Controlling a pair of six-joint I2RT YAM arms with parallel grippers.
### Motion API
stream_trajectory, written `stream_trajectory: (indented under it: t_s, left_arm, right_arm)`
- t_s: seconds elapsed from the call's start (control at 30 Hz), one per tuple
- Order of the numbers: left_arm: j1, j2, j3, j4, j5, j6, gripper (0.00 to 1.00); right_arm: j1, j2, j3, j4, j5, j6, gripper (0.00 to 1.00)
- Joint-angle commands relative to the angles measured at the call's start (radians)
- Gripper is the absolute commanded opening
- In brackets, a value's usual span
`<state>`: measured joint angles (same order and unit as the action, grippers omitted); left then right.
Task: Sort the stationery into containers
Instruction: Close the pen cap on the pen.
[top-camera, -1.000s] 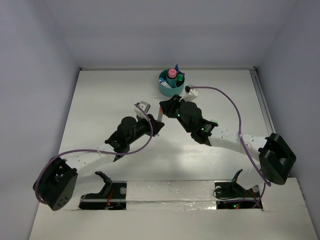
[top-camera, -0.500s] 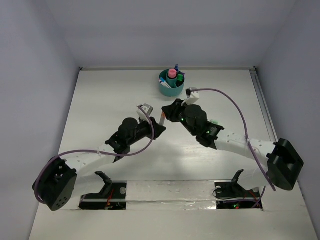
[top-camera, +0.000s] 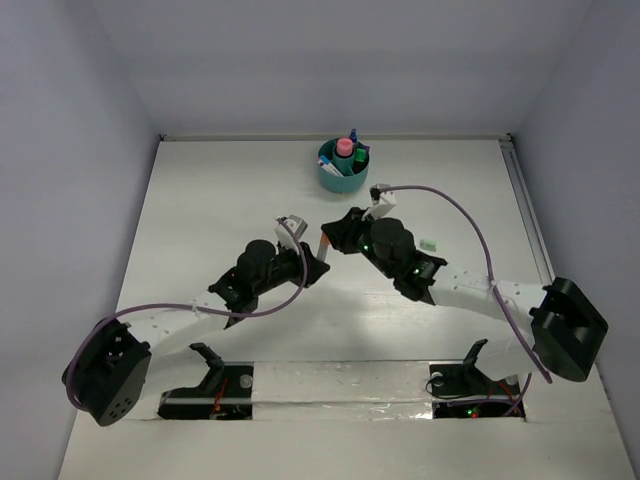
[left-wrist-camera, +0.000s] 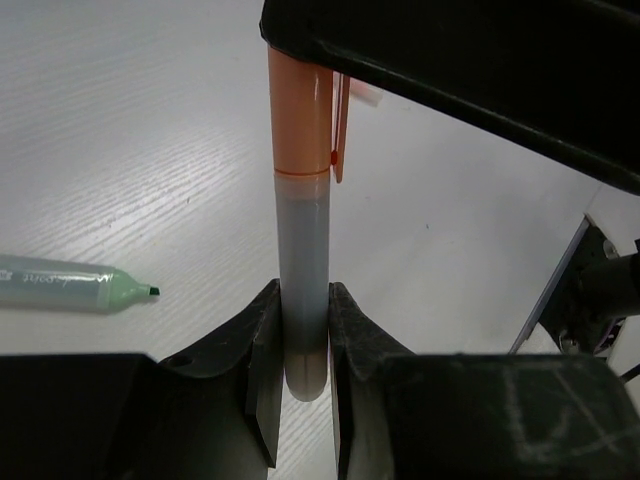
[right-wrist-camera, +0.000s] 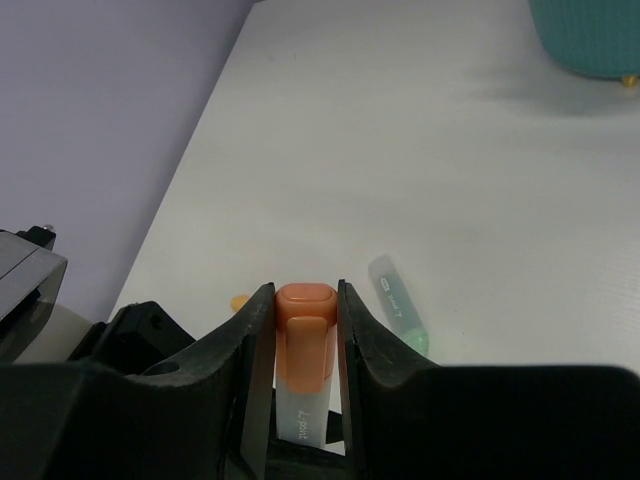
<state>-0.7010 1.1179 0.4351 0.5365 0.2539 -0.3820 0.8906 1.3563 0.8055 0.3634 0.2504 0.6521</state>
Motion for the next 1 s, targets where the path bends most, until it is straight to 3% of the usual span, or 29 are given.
stream_trajectory:
  t_s: [0.0,0.97]
  left_arm:
    - [0.023,-0.063,0.025,0.155,-0.116,0.008,0.00]
    - [0.041,-0.161,0.011,0.126,-0.166,0.029,0.00]
  right_arm:
    - [0.079,0.040,-0.077,-0.084,-0.119,0.040,0.00]
    - [0.281,0.190,-0.206,-0.050,-0.112,0.202,0.00]
